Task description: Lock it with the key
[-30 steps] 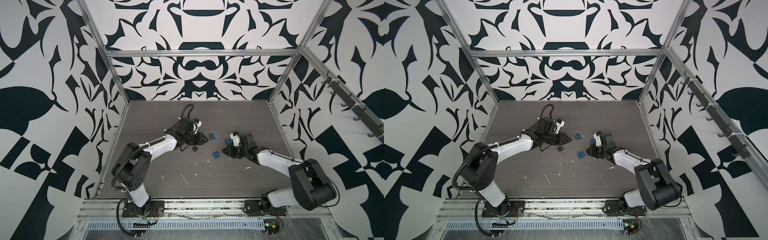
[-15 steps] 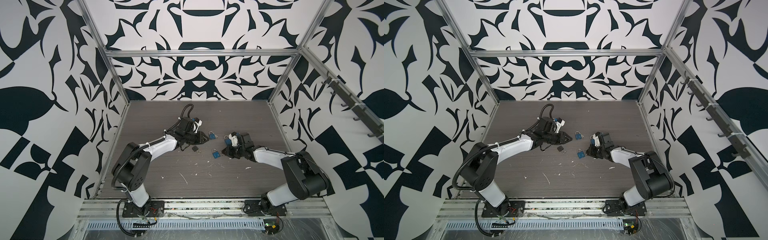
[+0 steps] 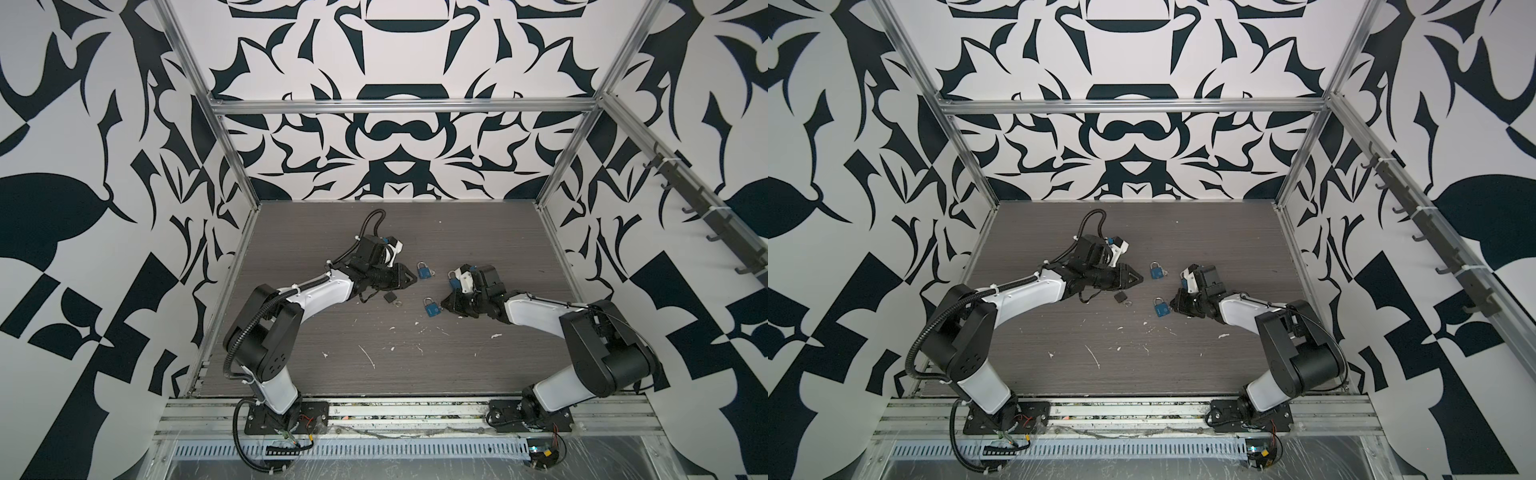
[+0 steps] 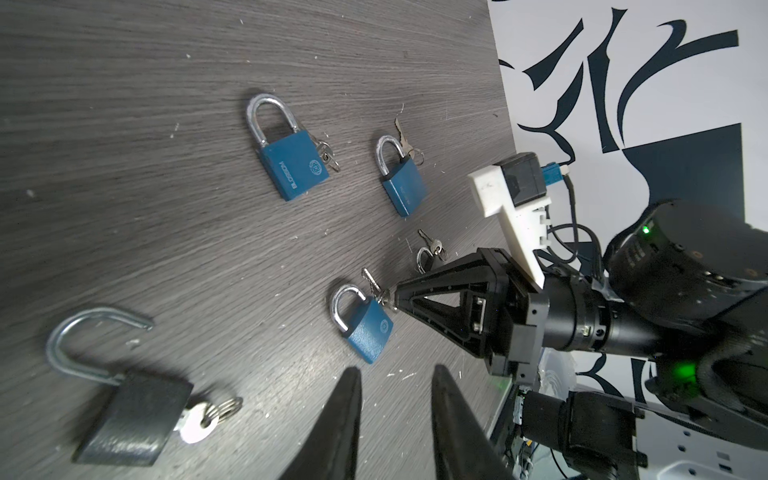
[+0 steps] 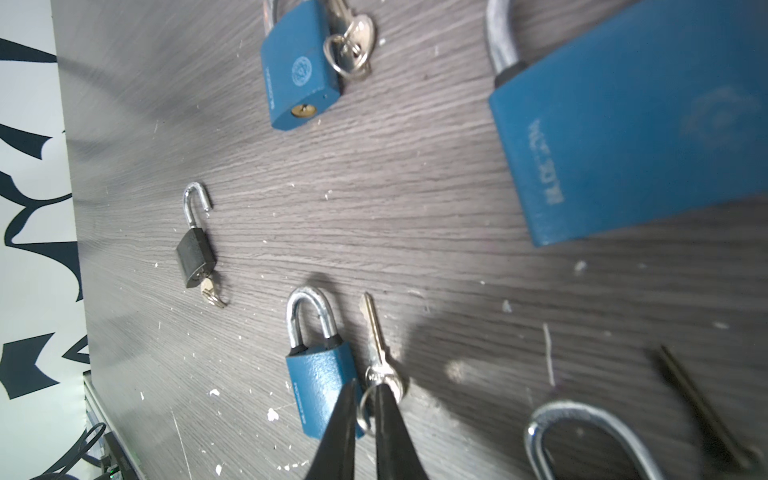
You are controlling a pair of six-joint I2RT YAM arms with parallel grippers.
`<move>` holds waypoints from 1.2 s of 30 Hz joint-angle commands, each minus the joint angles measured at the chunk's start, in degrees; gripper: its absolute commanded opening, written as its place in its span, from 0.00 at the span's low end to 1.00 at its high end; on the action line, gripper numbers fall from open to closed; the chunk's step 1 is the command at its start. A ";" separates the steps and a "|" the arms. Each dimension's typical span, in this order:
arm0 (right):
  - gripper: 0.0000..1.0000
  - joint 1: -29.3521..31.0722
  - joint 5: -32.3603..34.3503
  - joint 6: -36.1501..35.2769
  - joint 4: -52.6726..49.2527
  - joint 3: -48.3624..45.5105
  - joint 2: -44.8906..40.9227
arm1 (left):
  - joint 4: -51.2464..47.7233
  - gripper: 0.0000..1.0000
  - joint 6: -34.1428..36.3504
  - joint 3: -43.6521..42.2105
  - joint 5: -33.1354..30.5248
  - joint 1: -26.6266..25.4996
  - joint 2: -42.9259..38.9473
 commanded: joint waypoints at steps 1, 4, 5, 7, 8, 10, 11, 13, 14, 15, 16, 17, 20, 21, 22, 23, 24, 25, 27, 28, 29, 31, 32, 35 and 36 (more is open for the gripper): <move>0.14 0.45 1.86 -0.88 -1.25 2.52 -1.46 | 0.83 0.32 -0.21 -0.59 0.96 0.27 0.55; 0.15 0.66 3.53 -1.67 -3.89 3.38 -3.69 | 0.83 0.32 -0.14 -0.97 0.84 0.43 0.29; 0.15 0.82 4.02 -1.95 -4.72 3.72 -4.51 | 0.83 0.32 -0.14 -1.09 0.64 0.65 -0.05; 0.15 1.67 5.19 -2.75 -6.50 4.63 -6.03 | 0.83 0.32 -0.31 -1.62 0.18 1.16 -0.60; 0.15 2.36 6.11 -3.36 -7.75 5.34 -6.74 | 1.06 0.32 -0.55 -2.09 -0.01 1.60 -0.99; 0.15 4.28 8.70 -4.93 -10.24 6.77 -7.82 | 2.17 0.32 -1.44 -3.45 -0.10 2.81 -1.74; 0.15 5.52 10.38 -5.74 -11.34 7.68 -8.20 | 2.69 0.32 -2.11 -4.25 0.05 3.71 -2.14; 0.15 8.08 13.42 -7.63 -13.06 9.49 -8.58 | 3.91 0.31 -3.48 -6.00 0.77 5.63 -2.84; 0.15 9.54 14.95 -8.43 -13.84 10.52 -8.65 | 4.56 0.31 -4.36 -7.08 1.10 6.68 -3.37; 0.15 10.98 16.15 -9.37 -14.41 11.67 -8.47 | 5.51 0.31 -5.12 -8.17 1.43 8.00 -3.82; 0.15 12.08 17.05 -10.11 -14.77 12.60 -8.04 | 6.31 0.31 -5.76 -9.15 1.83 9.00 -4.34; 0.15 13.30 18.21 -10.68 -15.24 13.84 -7.51 | 7.12 0.31 -6.34 -10.31 2.24 10.20 -4.93; 0.14 15.88 20.11 -12.29 -15.41 17.07 -5.09 | 7.48 0.31 -6.70 -11.99 2.83 12.86 -6.77; 0.15 16.65 20.64 -12.65 -15.32 18.01 -4.07 | 7.15 0.31 -6.56 -12.33 2.82 13.53 -7.42; 0.15 17.43 21.09 -13.18 -15.28 19.24 -2.92 | 6.63 0.31 -6.24 -12.65 2.88 14.24 -8.08; 0.14 18.22 21.45 -13.84 -15.41 20.49 -1.64 | 6.03 0.31 -5.91 -12.94 2.62 14.77 -8.98; 0.15 18.82 21.84 -14.36 -15.61 21.64 -0.36 | 5.44 0.31 -5.54 -13.17 2.38 15.28 -9.77; 0.15 19.59 22.31 -14.89 -15.87 22.91 0.94 | 4.74 0.31 -5.08 -13.46 1.86 15.82 -10.74; 0.17 20.74 22.65 -15.66 -16.38 25.09 4.00 | 3.28 0.31 -3.95 -13.90 0.84 16.70 -12.53; 0.20 21.36 22.77 -15.97 -16.72 26.43 5.44 | 2.06 0.32 -3.16 -13.93 0.19 17.07 -13.43; 0.27 22.03 22.95 -16.18 -16.99 27.49 6.82 | 0.95 0.32 -2.31 -13.89 -0.73 17.31 -14.36; 0.33 23.22 23.08 -16.55 -17.29 29.45 9.29 | -1.41 0.32 -0.59 -13.77 -2.62 17.57 -16.13; 0.35 23.84 23.24 -16.76 -17.52 30.42 10.50 | -2.62 0.32 0.21 -13.77 -3.48 17.58 -17.05; 0.38 25.19 23.38 -17.30 -18.16 32.89 13.65 | -4.96 0.32 2.05 -14.00 -6.23 17.64 -19.48; 0.39 25.44 23.37 -17.32 -18.27 33.57 14.46 | -5.50 0.32 2.42 -14.10 -6.80 17.74 -20.02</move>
